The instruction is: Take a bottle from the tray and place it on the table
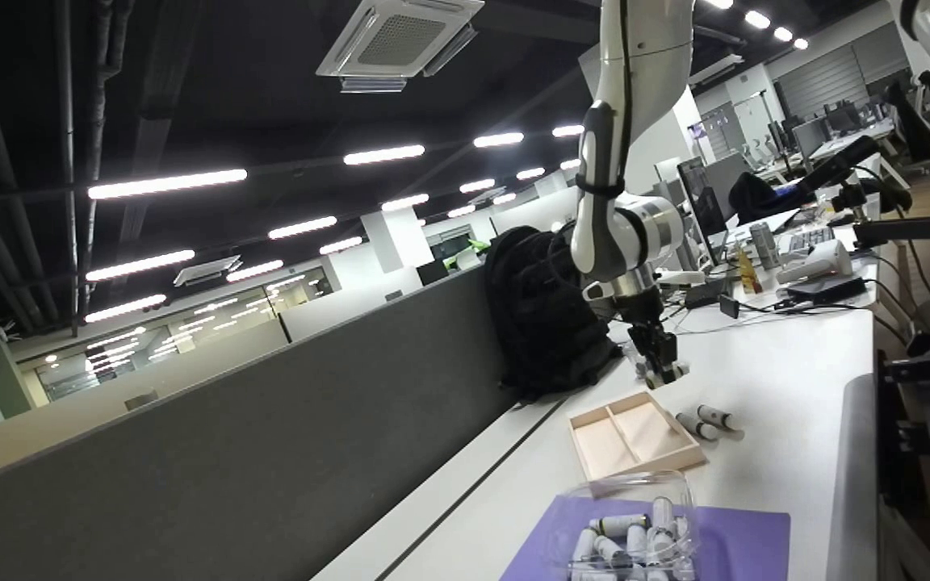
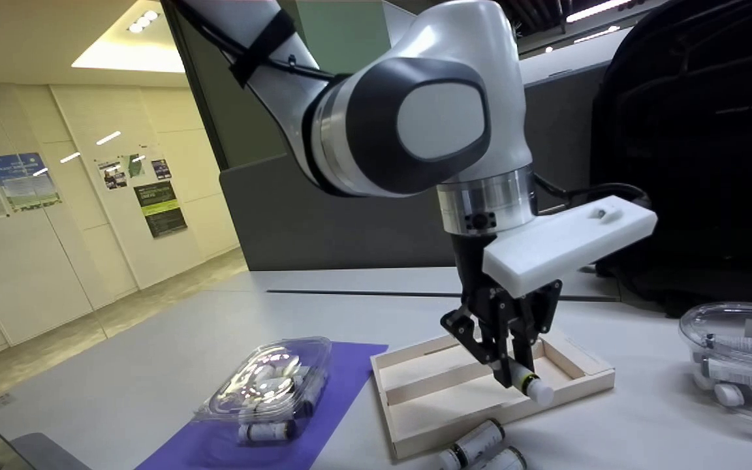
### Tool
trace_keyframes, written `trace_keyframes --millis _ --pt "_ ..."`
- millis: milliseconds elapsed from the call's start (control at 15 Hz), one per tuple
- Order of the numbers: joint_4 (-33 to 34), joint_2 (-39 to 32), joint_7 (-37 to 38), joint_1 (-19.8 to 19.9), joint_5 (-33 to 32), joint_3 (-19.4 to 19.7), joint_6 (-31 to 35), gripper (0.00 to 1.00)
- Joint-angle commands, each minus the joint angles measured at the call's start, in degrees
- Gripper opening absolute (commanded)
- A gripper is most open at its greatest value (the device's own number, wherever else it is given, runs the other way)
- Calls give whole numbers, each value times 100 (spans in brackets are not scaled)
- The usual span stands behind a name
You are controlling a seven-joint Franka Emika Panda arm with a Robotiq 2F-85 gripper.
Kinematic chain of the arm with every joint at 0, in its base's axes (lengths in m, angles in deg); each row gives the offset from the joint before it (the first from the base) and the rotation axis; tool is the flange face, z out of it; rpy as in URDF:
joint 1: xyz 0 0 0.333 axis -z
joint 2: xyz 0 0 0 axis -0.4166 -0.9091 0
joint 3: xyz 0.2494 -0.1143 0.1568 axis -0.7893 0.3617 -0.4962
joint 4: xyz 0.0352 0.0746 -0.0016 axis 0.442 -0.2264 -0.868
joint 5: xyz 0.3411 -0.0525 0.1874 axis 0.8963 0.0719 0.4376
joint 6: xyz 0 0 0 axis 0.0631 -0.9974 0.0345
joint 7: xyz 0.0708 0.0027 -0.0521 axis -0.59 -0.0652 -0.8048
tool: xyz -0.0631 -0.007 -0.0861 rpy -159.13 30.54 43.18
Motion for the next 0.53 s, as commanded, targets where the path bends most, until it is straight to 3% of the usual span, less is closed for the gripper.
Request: trace_keyframes --millis 0,467 --pt "-460 79 264 -6 152 249 478 7" --pt "-369 -350 549 291 743 85 908 7"
